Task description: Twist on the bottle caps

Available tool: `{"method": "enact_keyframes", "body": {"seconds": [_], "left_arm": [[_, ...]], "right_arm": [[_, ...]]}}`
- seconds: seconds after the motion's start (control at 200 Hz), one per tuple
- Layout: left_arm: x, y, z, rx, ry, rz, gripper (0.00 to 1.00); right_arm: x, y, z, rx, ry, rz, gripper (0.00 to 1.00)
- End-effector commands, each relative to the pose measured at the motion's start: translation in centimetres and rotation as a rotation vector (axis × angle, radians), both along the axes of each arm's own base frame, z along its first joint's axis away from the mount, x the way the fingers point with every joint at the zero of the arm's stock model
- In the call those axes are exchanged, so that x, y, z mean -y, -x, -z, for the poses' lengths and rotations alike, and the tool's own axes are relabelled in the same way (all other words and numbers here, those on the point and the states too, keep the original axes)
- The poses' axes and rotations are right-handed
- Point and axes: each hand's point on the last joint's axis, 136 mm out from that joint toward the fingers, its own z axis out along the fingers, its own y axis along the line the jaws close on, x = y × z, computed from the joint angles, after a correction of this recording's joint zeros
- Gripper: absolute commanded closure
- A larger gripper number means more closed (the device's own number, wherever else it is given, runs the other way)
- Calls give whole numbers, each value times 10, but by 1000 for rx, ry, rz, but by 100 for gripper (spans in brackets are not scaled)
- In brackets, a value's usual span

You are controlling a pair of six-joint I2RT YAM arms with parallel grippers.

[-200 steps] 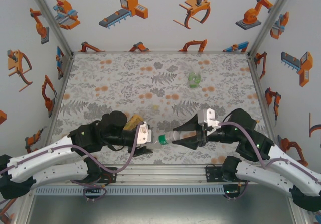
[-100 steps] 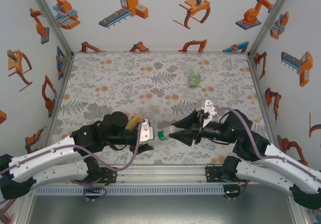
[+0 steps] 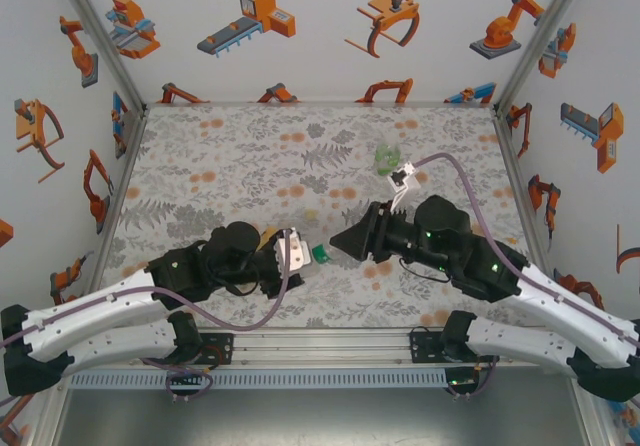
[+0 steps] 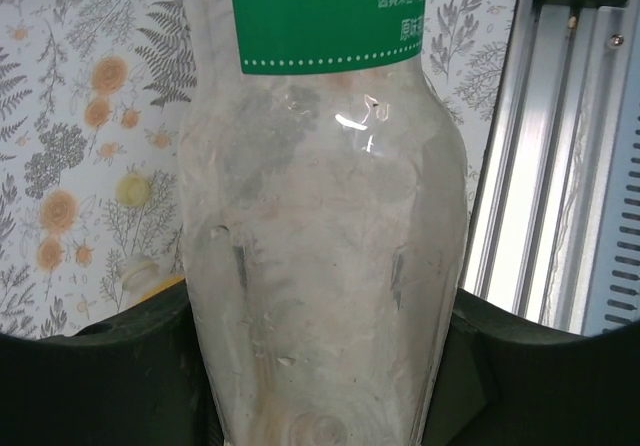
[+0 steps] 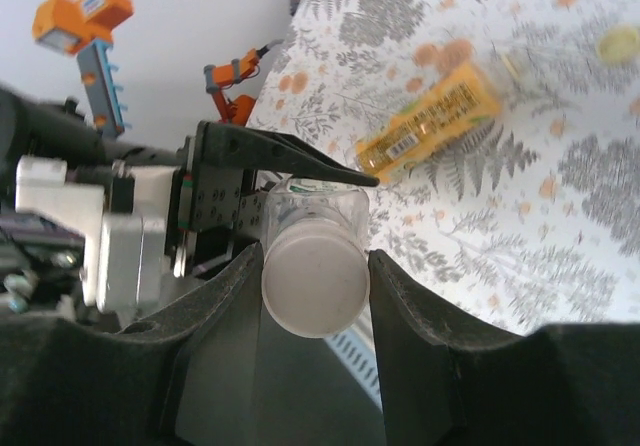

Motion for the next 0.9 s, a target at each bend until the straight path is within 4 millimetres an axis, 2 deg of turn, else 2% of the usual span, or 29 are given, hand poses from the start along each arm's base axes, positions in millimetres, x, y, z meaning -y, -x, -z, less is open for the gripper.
{"method": "enact_keyframes", "body": {"seconds": [0.0, 0.07, 0.165, 0.2, 0.355, 0.461, 0.566, 0.716, 0.891], "left_arm": [[13, -11, -46, 58, 151, -43, 88], [14, -15, -47, 69, 146, -54, 88], [17, -18, -49, 85, 136, -56, 89], [18, -18, -49, 85, 134, -56, 89], [20, -10, -46, 80, 124, -6, 89], [21, 5, -42, 64, 111, 85, 88], [19, 14, -42, 51, 112, 131, 88], [15, 21, -44, 45, 120, 155, 88], [13, 30, -44, 27, 118, 198, 88]], "right_arm": [[10, 5, 39, -312, 45, 133, 100], [15, 6, 53, -430, 42, 205, 100], [12, 7, 58, -469, 7, 211, 100], [14, 6, 57, -466, 1, 223, 96], [21, 0, 40, -373, -29, 230, 76], [22, -1, 19, -224, -34, 166, 48], [30, 1, -2, -76, -13, 125, 32], [40, 8, -32, 129, 5, 52, 31], [38, 25, -64, 403, 3, -93, 30]]}}
